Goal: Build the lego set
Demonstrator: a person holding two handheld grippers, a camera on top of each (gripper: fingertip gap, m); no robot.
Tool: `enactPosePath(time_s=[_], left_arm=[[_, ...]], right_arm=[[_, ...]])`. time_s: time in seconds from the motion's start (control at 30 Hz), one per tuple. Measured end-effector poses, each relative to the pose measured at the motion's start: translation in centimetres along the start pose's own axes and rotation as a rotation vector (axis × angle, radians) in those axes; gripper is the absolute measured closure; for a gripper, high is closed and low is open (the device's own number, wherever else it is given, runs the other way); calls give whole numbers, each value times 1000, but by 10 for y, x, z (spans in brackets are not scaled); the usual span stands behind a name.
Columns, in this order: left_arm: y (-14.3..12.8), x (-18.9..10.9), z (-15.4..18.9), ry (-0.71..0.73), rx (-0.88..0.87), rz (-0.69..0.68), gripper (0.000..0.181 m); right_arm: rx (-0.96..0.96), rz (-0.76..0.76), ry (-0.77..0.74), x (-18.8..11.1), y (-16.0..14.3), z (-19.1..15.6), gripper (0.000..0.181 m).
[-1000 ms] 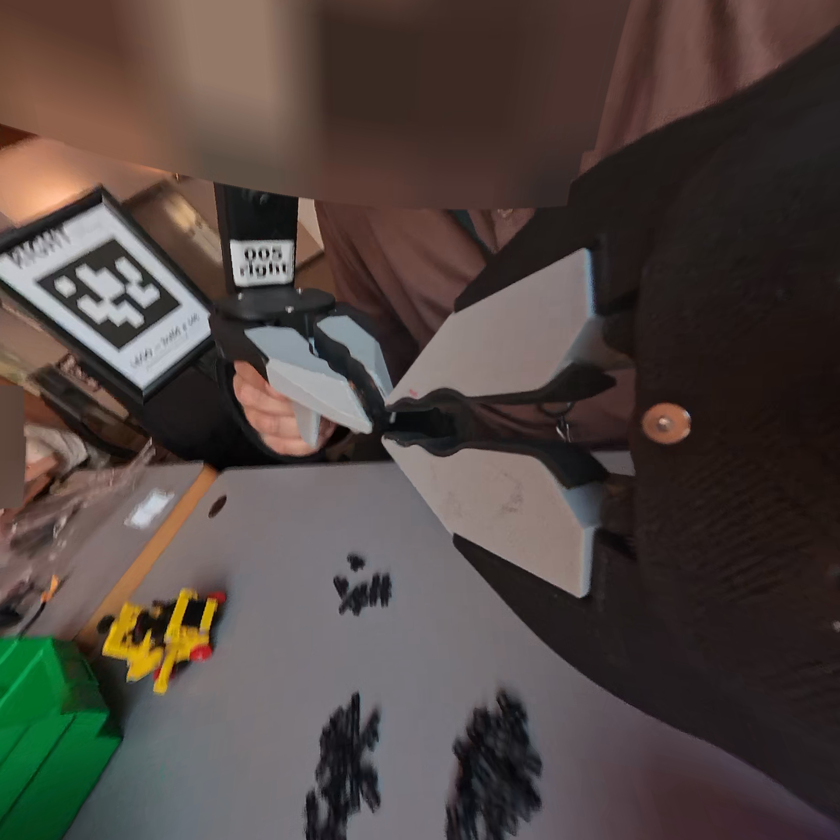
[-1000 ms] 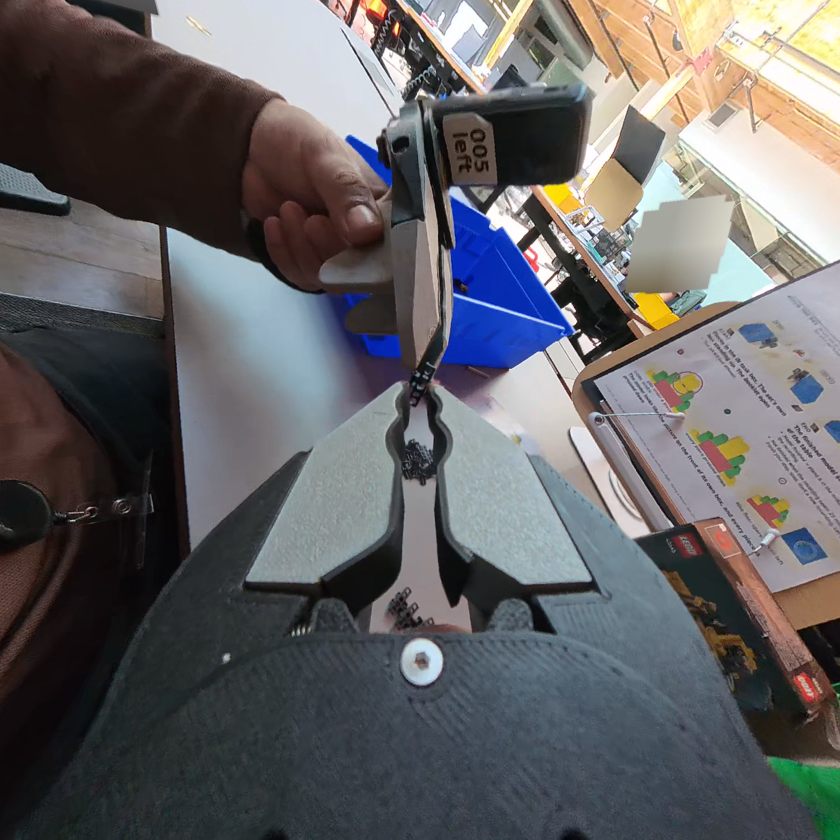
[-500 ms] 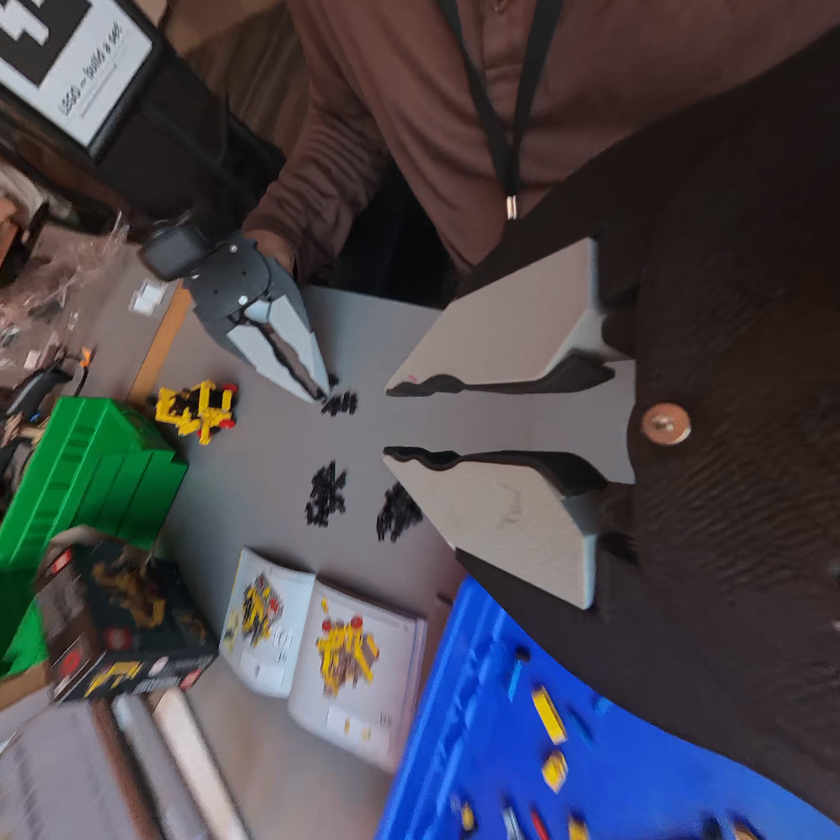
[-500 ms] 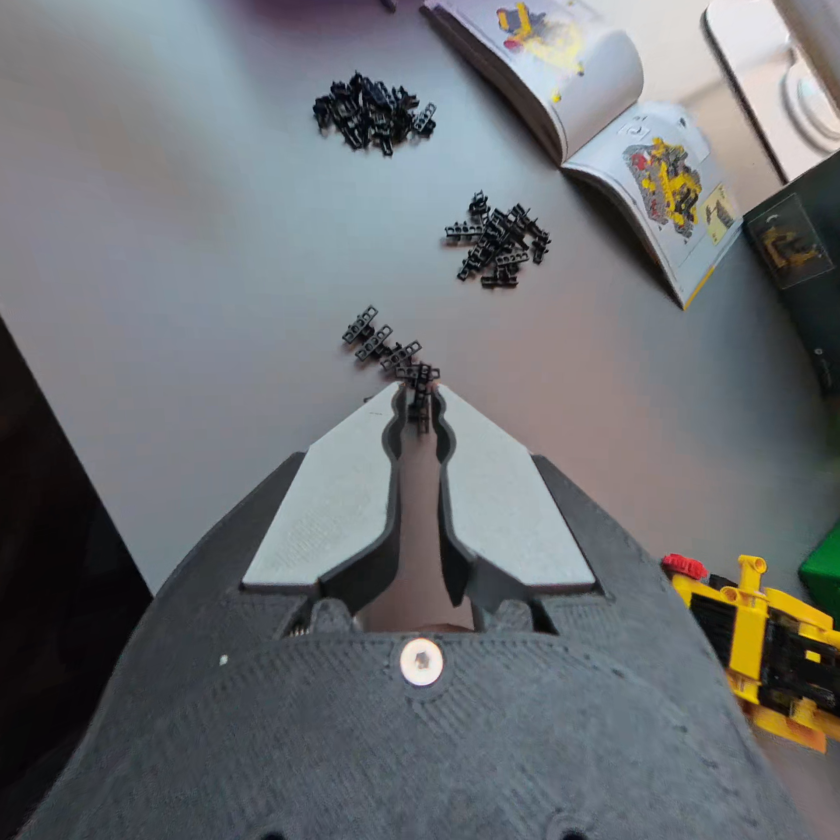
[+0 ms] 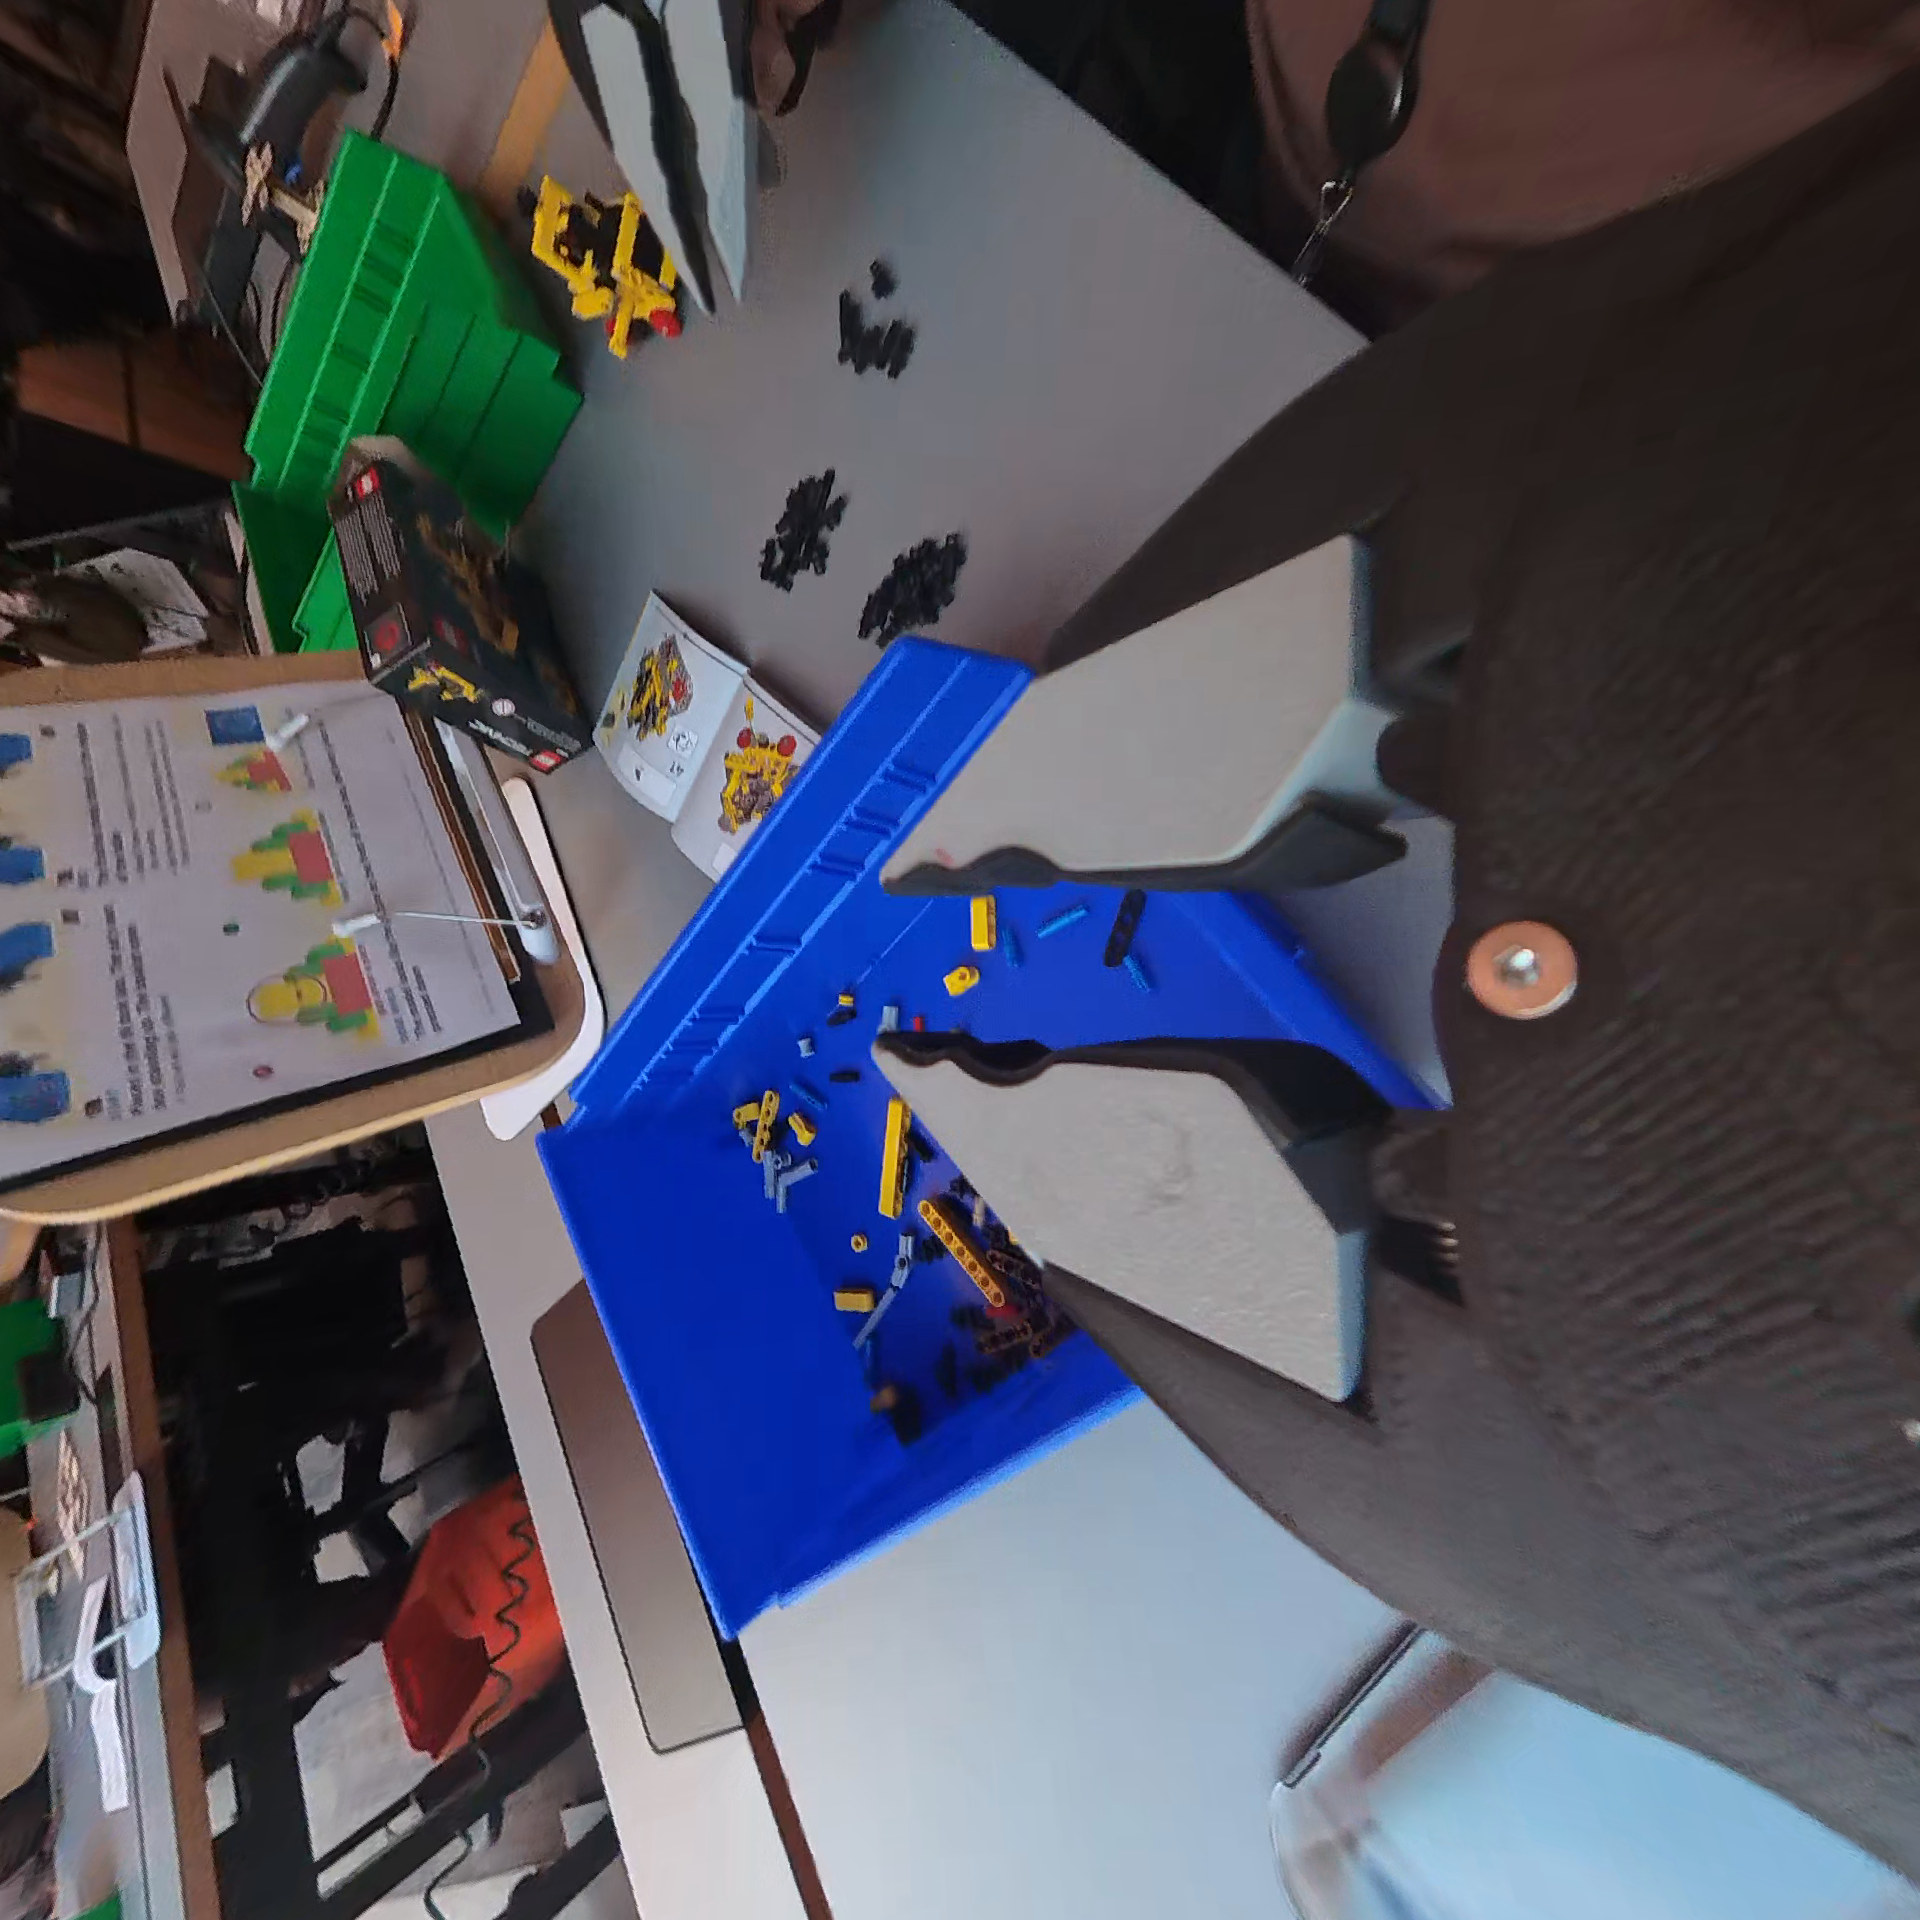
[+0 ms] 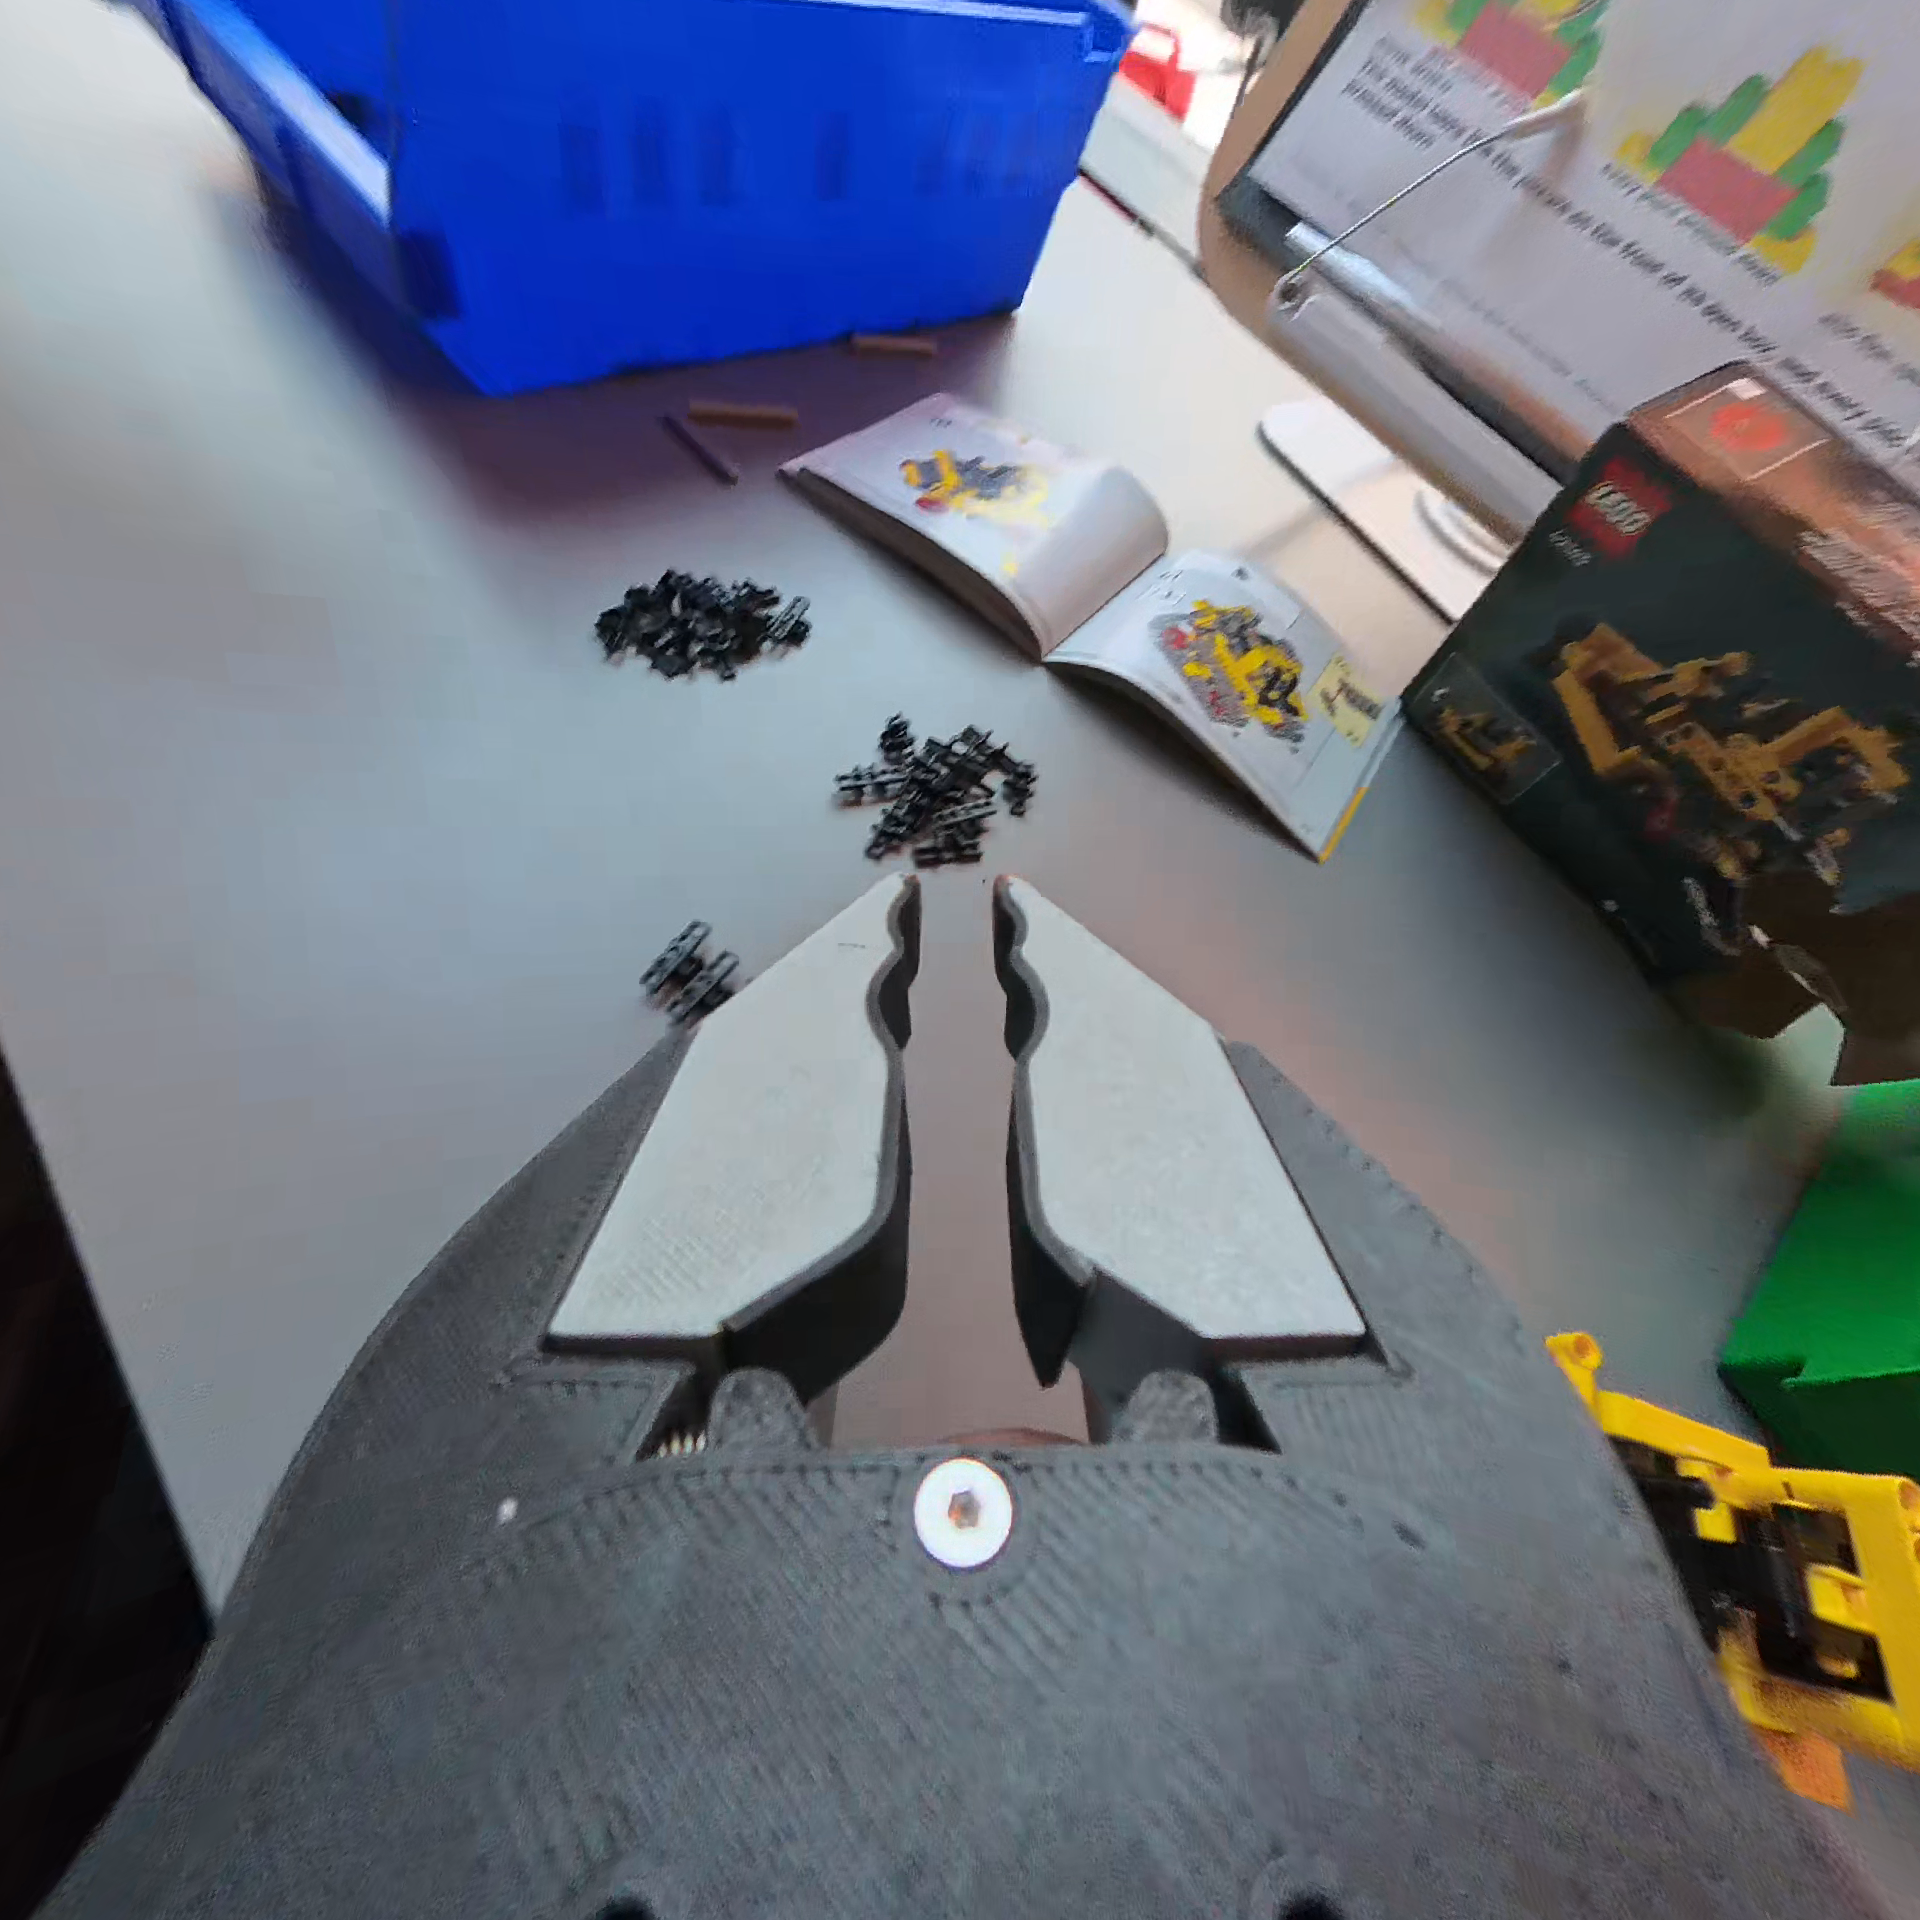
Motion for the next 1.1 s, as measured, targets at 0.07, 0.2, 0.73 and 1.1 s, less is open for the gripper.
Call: enactPosePath(time_s=[0.07, 0.2, 0.73, 1.1], left_arm=[[-7, 8, -9, 21, -17, -22, 158], [-15, 28, -17, 33, -19, -75, 158], [41, 163, -34, -15, 147, -268, 161], [10, 207, -56, 62, 135, -506, 165]], right_arm=[[24, 45, -37, 3, 0, 12, 172], [32, 72, -109, 10, -2, 28, 173], [29, 34, -153, 17, -13, 29, 175], [24, 26, -151, 19, -13, 29, 176]])
Point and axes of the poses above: each gripper's, where its closed fingertips meet, x out along the fingers, y out of its top, z = x × y across the jaws, the point moved 7 cm from there along -x, back along the fingers, and after that the axes turned 3 degrees about y, right-handed, at the moved point
